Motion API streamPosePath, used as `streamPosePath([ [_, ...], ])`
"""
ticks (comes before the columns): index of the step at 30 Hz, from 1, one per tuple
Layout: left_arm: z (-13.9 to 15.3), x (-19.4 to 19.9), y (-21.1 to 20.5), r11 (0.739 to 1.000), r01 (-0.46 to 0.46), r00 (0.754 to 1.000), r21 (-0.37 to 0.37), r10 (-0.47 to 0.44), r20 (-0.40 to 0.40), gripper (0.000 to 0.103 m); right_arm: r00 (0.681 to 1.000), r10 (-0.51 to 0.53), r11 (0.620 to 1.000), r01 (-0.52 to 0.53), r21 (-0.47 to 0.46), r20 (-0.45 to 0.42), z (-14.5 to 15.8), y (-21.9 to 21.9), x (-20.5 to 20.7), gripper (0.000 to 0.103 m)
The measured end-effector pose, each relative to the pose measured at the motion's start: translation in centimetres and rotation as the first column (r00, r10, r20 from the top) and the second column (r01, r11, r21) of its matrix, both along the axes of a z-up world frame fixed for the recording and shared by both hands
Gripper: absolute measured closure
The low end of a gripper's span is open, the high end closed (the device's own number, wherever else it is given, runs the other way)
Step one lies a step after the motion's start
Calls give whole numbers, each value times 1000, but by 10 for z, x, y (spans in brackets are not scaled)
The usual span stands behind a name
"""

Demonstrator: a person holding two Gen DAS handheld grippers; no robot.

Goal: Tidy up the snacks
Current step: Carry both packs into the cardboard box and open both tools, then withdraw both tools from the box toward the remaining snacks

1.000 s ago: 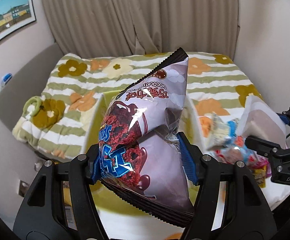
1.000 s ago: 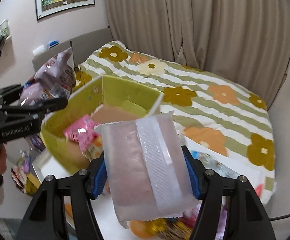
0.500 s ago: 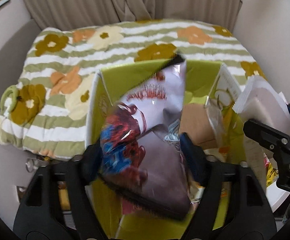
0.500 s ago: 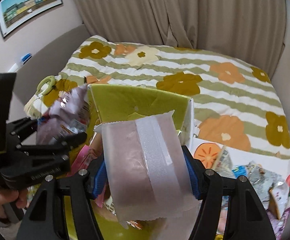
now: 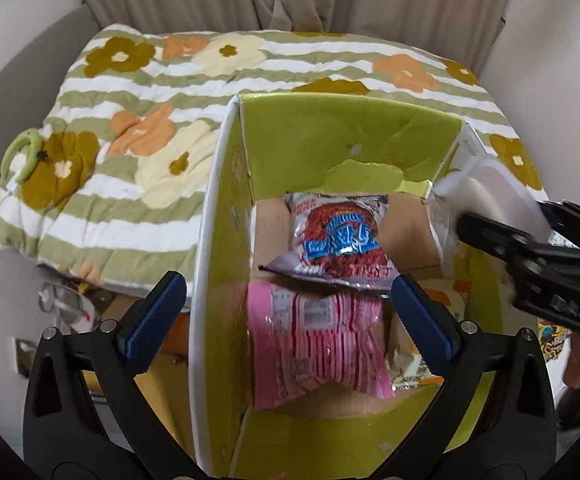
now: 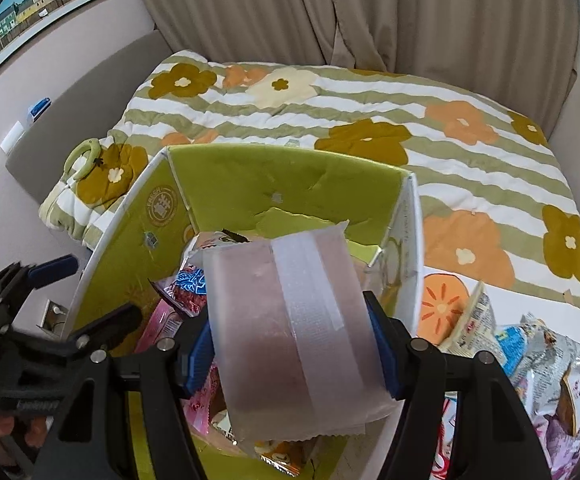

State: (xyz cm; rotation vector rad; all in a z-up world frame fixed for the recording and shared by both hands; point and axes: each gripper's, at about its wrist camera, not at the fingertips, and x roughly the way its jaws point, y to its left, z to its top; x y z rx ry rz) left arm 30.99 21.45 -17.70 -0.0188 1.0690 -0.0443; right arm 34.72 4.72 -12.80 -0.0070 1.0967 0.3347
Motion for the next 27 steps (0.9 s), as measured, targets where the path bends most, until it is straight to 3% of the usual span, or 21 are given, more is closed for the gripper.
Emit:
streamPosePath([
  [9,-1,-8,2,1000,-18,1000,-1,18,0,1,999,-18,1000,19,21,-30,-20,5,13,38],
  [11,-4,-8,2,1000,-21,1000,-4,21,-8,1,1000,-20,999,20,41,-5,-15,2,10,12],
  [12,-5,-8,2,1000,-20,1000,-2,20,-11,1,1000,-20,999,21,47,-2,-13,2,9,8],
  [19,-2,-18,-2,1000,-7,1000,2,7,-9,1,1000,-21,998,22,67,-11,-16,-4,-13,7],
  [27,23,-36,-2,1000,-8,999,17,7,45,1,998,-29,996,25,82,51,15,-10,-32,7],
])
